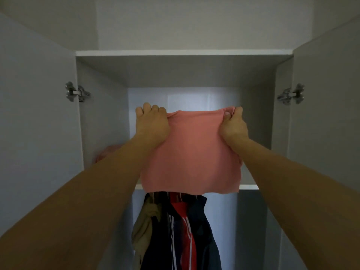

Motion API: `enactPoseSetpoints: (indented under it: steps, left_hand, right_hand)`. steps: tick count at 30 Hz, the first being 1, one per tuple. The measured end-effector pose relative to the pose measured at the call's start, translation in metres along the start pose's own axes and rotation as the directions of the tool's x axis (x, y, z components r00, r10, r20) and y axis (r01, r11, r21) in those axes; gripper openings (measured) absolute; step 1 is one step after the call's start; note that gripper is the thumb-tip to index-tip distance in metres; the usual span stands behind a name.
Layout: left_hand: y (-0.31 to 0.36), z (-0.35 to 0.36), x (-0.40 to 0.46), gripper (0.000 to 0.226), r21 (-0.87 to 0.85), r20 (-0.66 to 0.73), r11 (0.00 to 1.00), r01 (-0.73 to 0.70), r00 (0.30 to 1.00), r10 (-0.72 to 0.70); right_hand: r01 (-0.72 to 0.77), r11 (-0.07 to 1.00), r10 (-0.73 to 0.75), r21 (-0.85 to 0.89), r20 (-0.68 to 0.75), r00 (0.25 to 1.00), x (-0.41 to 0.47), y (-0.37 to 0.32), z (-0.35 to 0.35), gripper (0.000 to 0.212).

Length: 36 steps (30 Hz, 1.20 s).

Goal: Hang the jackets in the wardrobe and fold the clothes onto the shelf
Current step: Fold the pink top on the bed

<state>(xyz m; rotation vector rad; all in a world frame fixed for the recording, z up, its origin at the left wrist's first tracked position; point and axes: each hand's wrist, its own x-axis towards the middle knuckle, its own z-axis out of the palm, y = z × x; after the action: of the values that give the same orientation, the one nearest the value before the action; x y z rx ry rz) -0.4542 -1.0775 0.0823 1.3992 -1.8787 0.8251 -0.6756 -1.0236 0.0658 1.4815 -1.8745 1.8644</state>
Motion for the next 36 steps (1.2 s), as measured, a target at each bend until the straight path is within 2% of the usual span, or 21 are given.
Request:
enactPoseSetpoints:
  steps: [3,6,9,13,17,19,20,22,28,30,33,36]
  left_hand:
    - [0.004,0.052,0.037,0.033,0.032,0.104,0.999,0.015,0.994,-0.018]
    - [0.01,0.102,0.063,0.04,0.098,0.241,0.995,0.008,0.97,-0.032]
    - [0.015,0.158,0.089,0.045,0.139,0.368,0.989,-0.057,0.93,0.002]
    - [0.027,0.24,0.111,0.052,0.135,0.594,0.982,-0.132,0.804,0.026]
    - [0.039,0.324,0.104,0.052,0.079,0.724,0.981,-0.179,0.687,0.067]
    - [0.047,0.358,0.094,0.058,0.039,0.782,0.993,-0.11,0.623,0.038]
    - [0.051,0.372,0.089,0.06,0.01,0.781,0.999,-0.034,0.624,0.013]
    - [0.054,0.391,0.083,0.059,-0.036,0.737,0.995,0.096,0.675,-0.039]
    - [0.056,0.414,0.082,0.046,-0.038,0.536,0.983,0.181,0.833,-0.133]
    - [0.057,0.416,0.079,0.046,-0.059,0.516,0.979,0.195,0.846,-0.137]
    - [0.054,0.416,0.078,0.048,-0.106,0.552,0.952,0.285,0.814,-0.182]
    - [0.052,0.417,0.077,0.045,-0.133,0.551,0.937,0.322,0.81,-0.201]
  right_hand:
    - [-0.052,0.998,0.053,-0.034,0.051,0.997,0.043,0.028,0.043,0.015]
    - [-0.104,0.991,0.114,-0.086,0.124,0.986,0.07,0.061,0.085,0.01]
    - [-0.168,0.967,0.2,-0.19,0.162,0.966,0.092,0.096,0.125,0.026]
    - [-0.224,0.886,0.323,-0.407,0.193,0.926,0.116,0.141,0.181,0.044]
    - [-0.158,0.771,0.431,-0.617,0.322,0.843,0.113,0.199,0.226,0.039]
    - [-0.08,0.704,0.465,-0.705,0.373,0.803,0.11,0.222,0.242,0.035]
    - [-0.058,0.683,0.466,-0.728,0.372,0.803,0.113,0.229,0.248,0.032]
    - [-0.048,0.647,0.469,-0.761,0.347,0.812,0.12,0.235,0.258,0.03]
    - [0.009,0.551,0.506,-0.834,0.343,0.792,0.132,0.246,0.268,0.034]
    - [0.018,0.551,0.51,-0.835,0.353,0.784,0.132,0.246,0.266,0.036]
    - [0.023,0.55,0.508,-0.835,0.356,0.784,0.13,0.244,0.265,0.035]
    - [0.029,0.565,0.487,-0.824,0.362,0.795,0.128,0.245,0.265,0.036]
